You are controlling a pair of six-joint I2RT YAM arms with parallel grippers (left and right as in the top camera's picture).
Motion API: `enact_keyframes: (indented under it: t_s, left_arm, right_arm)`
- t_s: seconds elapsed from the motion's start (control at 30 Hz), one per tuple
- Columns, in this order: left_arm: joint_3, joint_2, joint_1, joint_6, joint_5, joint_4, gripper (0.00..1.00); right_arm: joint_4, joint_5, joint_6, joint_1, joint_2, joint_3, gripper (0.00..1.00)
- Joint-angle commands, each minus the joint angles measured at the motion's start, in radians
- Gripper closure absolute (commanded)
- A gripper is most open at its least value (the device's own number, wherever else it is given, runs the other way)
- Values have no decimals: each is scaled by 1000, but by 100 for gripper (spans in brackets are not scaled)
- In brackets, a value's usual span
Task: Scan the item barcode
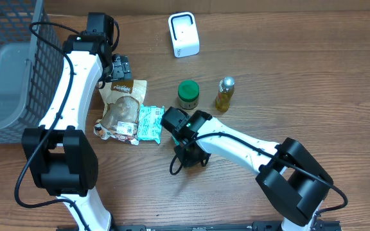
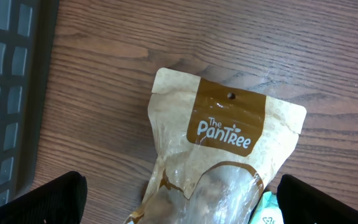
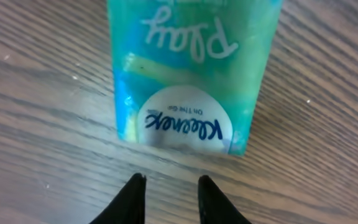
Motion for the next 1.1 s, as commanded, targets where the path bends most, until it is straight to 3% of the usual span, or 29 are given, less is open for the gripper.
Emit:
enact_keyframes:
  t_s: [0.0,0.33,0.63,0.87,1.07]
  left_arm:
    - [12,-4,-4,0,-20,2,0]
    - [12,-4,-4,0,-20,2,0]
    - [12,-4,-4,0,-20,2,1]
    - [12,-4,-4,0,-20,2,0]
    - [12,-4,-4,0,-20,2,0]
  right_arm:
    - [53,26,-15,-1,-11,-18,80]
    - [89,233,-12,-1,-11,-18,82]
    - [9,181,-8,25,-12,98,78]
    - [49,164,-12,42,-5,109,68]
    - [95,164,-13,42,34,97,67]
